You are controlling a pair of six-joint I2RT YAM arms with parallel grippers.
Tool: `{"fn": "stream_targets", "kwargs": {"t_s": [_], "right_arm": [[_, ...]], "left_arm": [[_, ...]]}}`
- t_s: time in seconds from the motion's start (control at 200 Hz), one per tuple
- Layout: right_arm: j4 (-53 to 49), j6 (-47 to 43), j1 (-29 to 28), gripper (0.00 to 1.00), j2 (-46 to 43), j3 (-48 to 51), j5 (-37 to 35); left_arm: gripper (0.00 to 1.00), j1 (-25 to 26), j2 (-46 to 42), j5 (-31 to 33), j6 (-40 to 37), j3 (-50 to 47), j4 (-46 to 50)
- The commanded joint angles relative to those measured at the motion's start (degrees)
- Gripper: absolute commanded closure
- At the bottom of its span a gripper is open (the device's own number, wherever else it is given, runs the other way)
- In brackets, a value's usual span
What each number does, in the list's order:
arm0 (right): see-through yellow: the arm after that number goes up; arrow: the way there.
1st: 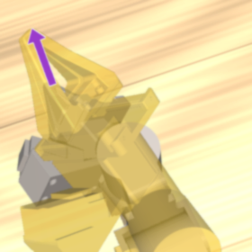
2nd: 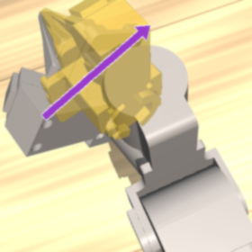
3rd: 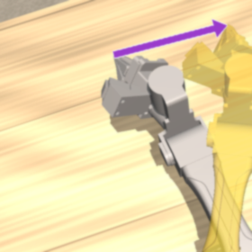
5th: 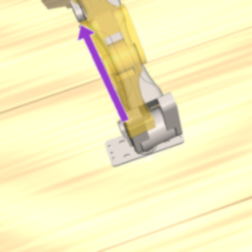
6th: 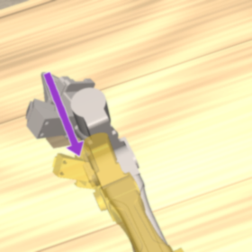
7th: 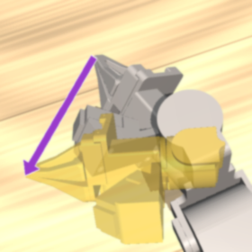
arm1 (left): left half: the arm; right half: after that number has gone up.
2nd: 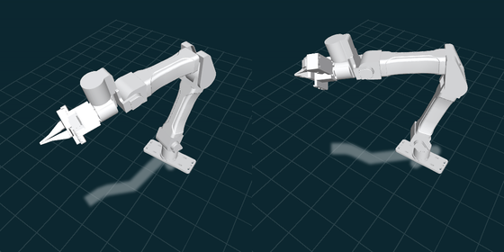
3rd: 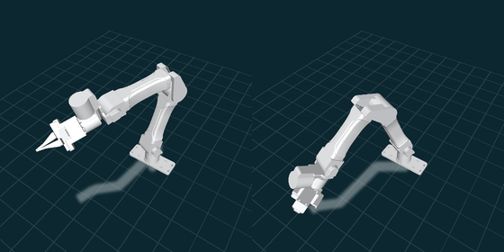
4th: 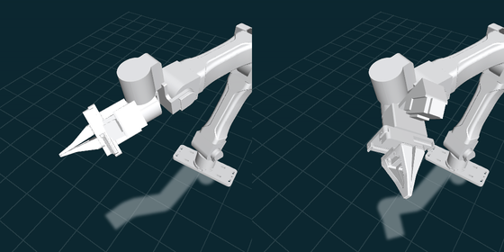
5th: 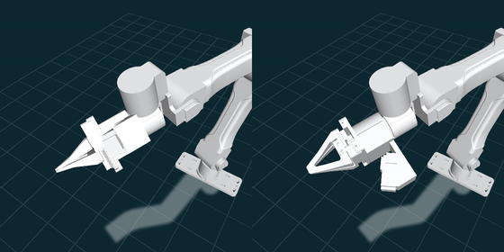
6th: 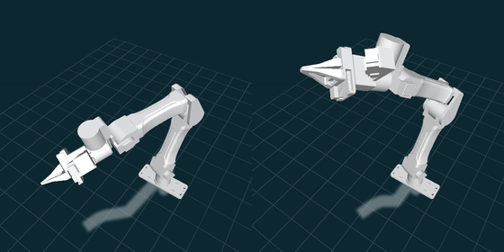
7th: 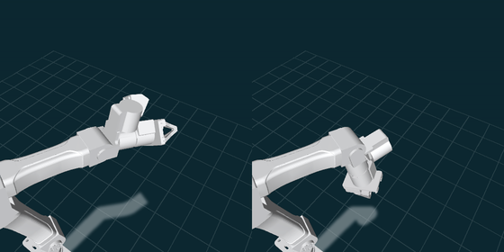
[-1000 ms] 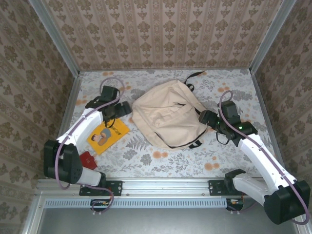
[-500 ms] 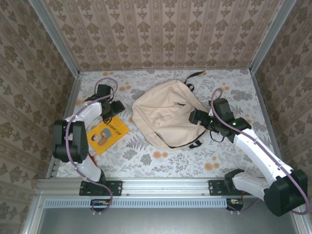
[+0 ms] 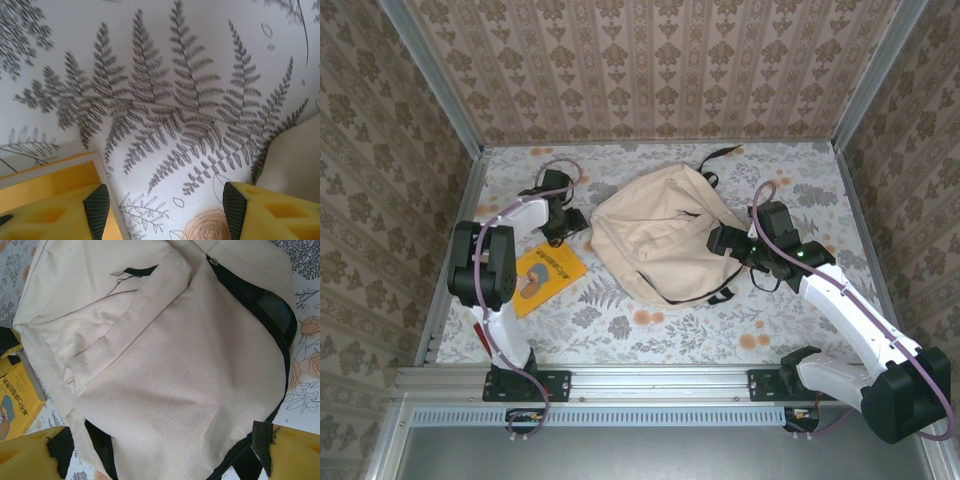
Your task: Pack the student bag
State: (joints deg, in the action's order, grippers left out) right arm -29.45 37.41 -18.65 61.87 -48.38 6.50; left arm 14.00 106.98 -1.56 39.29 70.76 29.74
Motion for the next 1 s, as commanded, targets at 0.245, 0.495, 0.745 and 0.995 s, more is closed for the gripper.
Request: {"fn": "stream_targets", "kwargs": {"t_s": [0.245,0.495,0.745,0.995], "right_arm": [[-0.8,-0.3,-0.4,0.04,-1.5,-0.2,1.1],[-0.3,0.0,-0.8,0.04,-1.2,-0.1,1.4],[0.2,-0.1,-0.8,0.04,-0.4,-0.1,2.0],[0.4,-0.6,-0.8,0.04,1.1,-1.1,2.8]], "left_arm": [[0.35,11.7,-7.8,-1.8,6.9,-10.8,2.3],[0.4,17.9,-15.0,2.6,8.6,-8.0,8.0],[0.54,7.7,-18.0,3.9,6.8,-12.2,7.4],[0.72,0.0,-15.5,3.1,3.9,-15.0,5.2]]}}
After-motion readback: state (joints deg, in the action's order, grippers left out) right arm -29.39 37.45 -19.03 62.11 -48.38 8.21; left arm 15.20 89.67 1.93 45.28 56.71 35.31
